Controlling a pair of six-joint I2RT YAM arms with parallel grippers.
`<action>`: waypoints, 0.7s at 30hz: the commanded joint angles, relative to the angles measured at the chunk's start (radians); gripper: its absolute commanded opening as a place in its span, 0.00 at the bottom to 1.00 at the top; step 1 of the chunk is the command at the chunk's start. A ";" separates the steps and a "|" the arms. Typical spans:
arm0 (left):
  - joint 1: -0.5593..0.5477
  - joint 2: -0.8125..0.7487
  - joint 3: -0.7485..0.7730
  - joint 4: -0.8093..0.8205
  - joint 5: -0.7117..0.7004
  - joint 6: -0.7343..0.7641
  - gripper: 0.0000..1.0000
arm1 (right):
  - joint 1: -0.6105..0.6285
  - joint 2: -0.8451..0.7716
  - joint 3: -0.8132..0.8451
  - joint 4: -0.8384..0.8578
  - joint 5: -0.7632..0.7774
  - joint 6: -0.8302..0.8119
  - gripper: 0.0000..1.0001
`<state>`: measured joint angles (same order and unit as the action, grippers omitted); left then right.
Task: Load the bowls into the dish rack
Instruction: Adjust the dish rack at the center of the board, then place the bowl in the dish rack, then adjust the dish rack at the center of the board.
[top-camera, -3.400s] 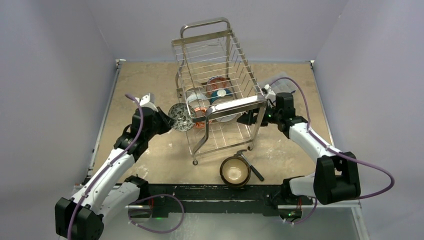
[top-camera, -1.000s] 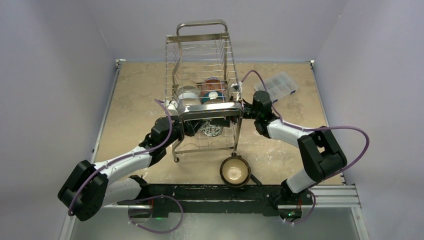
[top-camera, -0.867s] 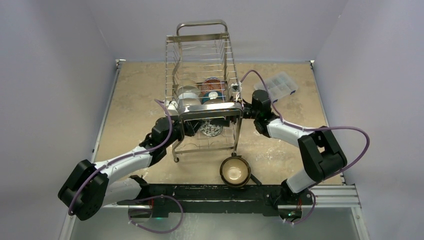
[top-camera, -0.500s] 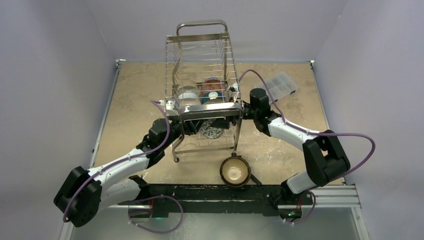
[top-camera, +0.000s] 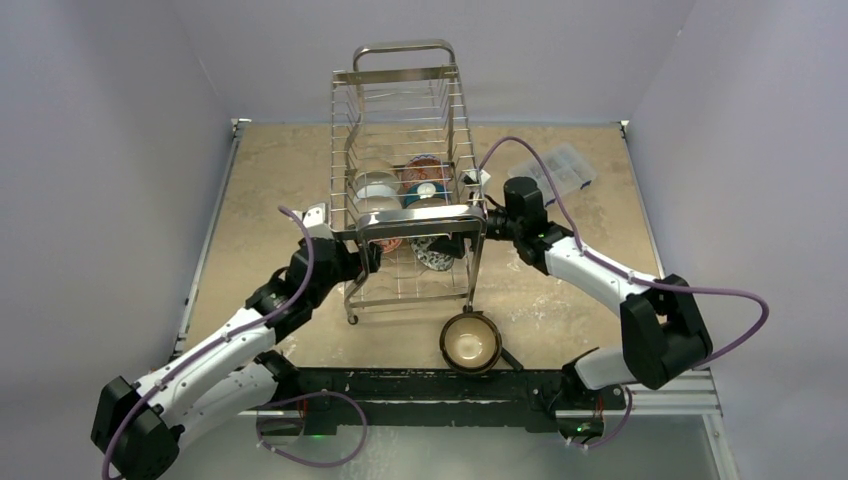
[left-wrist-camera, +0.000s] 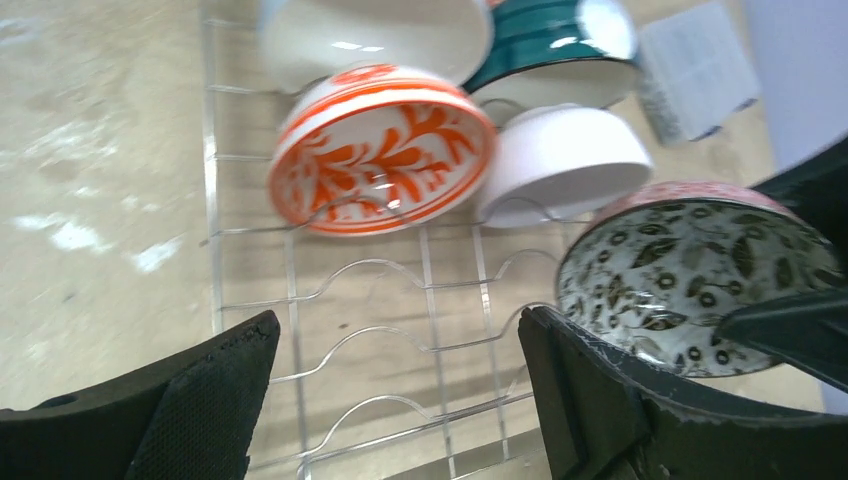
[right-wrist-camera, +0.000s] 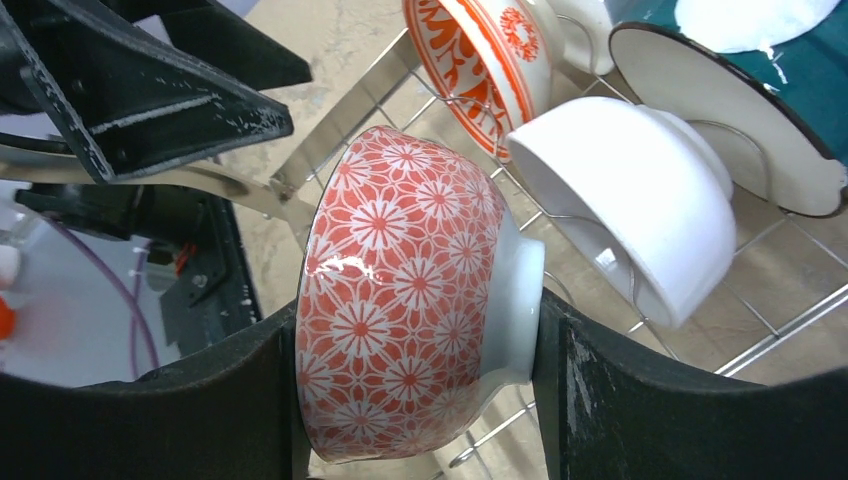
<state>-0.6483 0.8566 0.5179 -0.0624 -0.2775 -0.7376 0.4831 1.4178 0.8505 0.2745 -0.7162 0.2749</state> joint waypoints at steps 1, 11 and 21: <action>0.007 -0.015 0.082 -0.303 -0.103 -0.092 0.89 | 0.000 -0.052 0.042 0.015 0.024 -0.121 0.00; 0.168 0.109 0.068 -0.384 0.109 -0.092 0.79 | 0.000 -0.145 -0.085 0.139 0.067 -0.271 0.00; 0.190 0.089 0.038 -0.286 0.171 -0.073 0.80 | 0.002 -0.129 -0.109 0.201 0.031 -0.481 0.00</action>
<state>-0.4648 0.9646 0.5694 -0.4103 -0.1520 -0.8265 0.4843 1.3025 0.7277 0.3206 -0.6453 -0.0746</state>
